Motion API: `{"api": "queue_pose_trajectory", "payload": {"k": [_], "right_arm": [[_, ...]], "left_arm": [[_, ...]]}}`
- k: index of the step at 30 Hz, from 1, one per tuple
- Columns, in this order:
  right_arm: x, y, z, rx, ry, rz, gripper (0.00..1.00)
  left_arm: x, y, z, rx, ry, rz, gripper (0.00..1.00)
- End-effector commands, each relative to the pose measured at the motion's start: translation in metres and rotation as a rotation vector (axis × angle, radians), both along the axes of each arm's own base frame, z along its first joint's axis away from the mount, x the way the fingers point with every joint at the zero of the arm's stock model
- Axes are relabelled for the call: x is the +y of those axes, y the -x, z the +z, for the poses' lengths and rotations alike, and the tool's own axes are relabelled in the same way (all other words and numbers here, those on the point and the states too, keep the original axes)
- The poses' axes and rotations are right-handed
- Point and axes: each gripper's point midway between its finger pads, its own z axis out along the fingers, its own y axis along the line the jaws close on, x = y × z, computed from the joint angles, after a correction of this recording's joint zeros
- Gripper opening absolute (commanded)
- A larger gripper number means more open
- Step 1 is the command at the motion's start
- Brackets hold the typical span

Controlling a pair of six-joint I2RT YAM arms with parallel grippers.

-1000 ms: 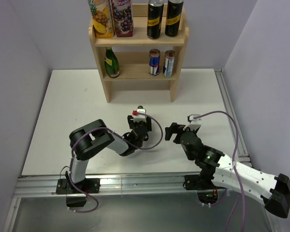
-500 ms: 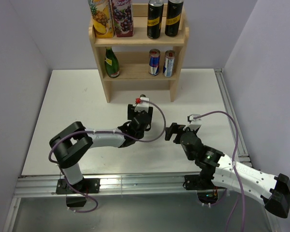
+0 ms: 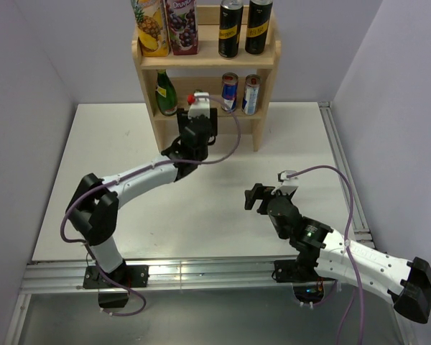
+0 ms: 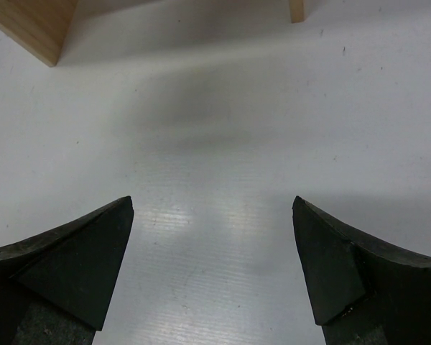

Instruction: Place and organize the beverage onto the shelf

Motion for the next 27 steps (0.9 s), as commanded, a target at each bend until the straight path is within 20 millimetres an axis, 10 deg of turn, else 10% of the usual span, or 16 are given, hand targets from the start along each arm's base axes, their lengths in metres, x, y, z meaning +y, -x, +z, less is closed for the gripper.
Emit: {"api": "queue_pose_trajectory", "payload": {"k": [1, 9, 27], "right_arm": [[0.005, -0.001, 0.008, -0.028, -0.025, 0.004, 0.98], [0.005, -0.001, 0.008, -0.030, -0.024, 0.006, 0.98], [0.006, 0.000, 0.008, -0.033, -0.026, 0.010, 0.98]], "left_arm": [[0.001, -0.016, 0.104, -0.178, 0.145, -0.010, 0.00], [0.014, -0.045, 0.126, -0.202, 0.134, 0.044, 0.00], [0.043, -0.102, 0.105, -0.184, 0.170, 0.108, 0.00]]}}
